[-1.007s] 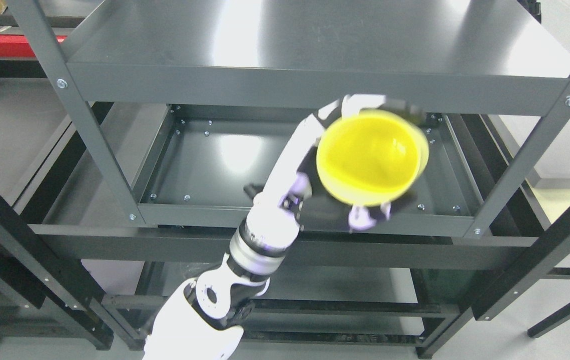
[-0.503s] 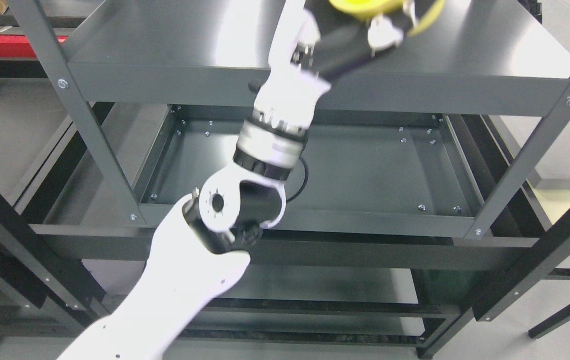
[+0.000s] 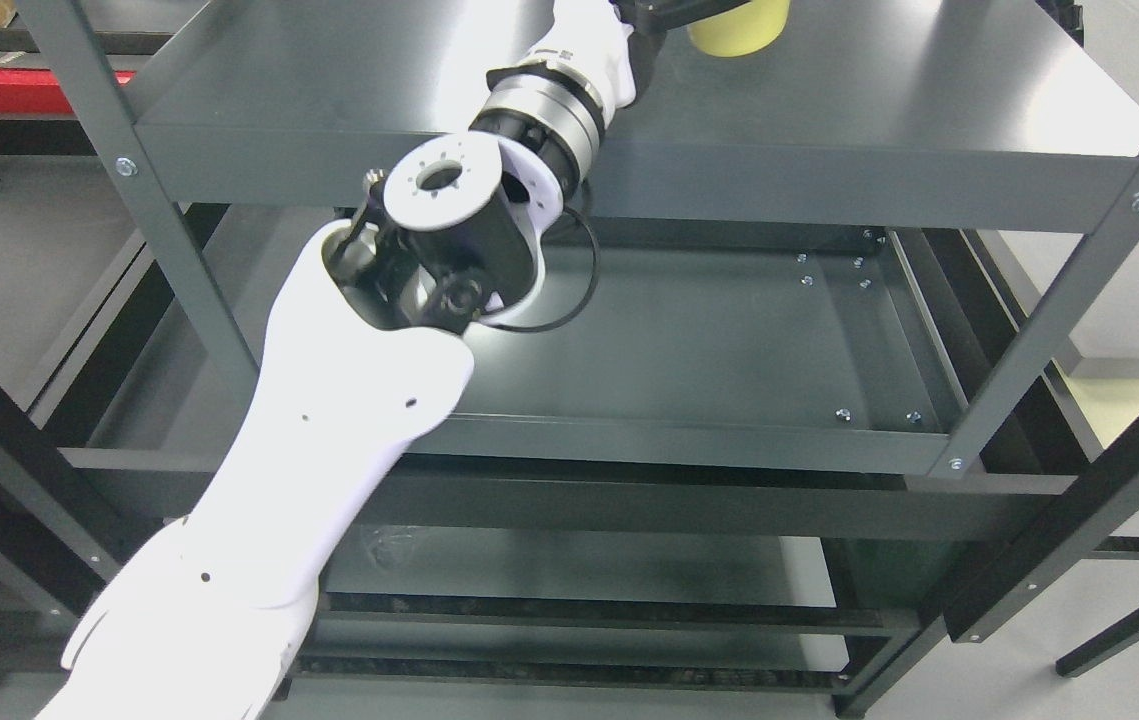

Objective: Place yellow IKEA cup on middle right shelf
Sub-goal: 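Set the cup upright on the shelf and open the left hand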

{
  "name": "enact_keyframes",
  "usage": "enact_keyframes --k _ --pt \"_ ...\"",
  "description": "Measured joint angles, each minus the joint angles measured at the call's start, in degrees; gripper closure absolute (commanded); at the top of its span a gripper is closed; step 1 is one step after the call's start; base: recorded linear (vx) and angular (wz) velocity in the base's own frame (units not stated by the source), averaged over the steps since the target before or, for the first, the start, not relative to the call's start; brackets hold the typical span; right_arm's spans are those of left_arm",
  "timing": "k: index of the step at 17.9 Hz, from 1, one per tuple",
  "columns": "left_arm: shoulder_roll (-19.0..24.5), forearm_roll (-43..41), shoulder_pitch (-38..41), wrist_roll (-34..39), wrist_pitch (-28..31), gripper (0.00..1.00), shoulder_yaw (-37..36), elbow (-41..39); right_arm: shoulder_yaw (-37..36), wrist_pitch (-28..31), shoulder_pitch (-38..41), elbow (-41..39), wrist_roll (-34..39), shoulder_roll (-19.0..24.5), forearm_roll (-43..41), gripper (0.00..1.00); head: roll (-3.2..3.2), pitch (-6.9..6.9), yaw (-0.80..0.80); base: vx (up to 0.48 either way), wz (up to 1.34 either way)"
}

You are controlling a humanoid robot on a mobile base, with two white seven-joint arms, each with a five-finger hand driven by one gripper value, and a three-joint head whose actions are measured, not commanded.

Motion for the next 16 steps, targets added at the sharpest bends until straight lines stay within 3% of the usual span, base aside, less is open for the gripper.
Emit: enact_keyframes --k 2,4,7,9,16 --pt "0.0 0.3 -1.3 0.1 2.9 0.71 1.2 2.2 0.0 0.0 0.0 0.0 0.0 0.0 0.0 0.01 0.0 0.0 0.0 0.0 0.0" --pt "0.0 0.3 -2.2 0.1 5.9 0.48 2.2 3.7 0.0 0.0 0.0 0.0 0.0 0.0 0.0 0.01 0.0 0.0 0.0 0.0 0.0" --pt "0.0 0.3 -3.0 0.1 10.5 0.27 3.3 5.4 0.0 0.0 0.0 0.0 0.0 0.0 0.0 0.01 0.0 0.0 0.0 0.0 0.0" --pt "0.0 0.3 -3.3 -0.3 12.1 0.02 3.8 6.1 0.0 0.0 0.0 0.0 0.0 0.0 0.0 0.0 0.0 0.0 0.0 0.0 0.0" --pt "-0.1 0.2 -3.8 -3.6 11.1 0.01 6.5 5.3 0.0 0.0 0.0 0.0 0.0 0.0 0.0 0.01 0.0 0.0 0.0 0.0 0.0"
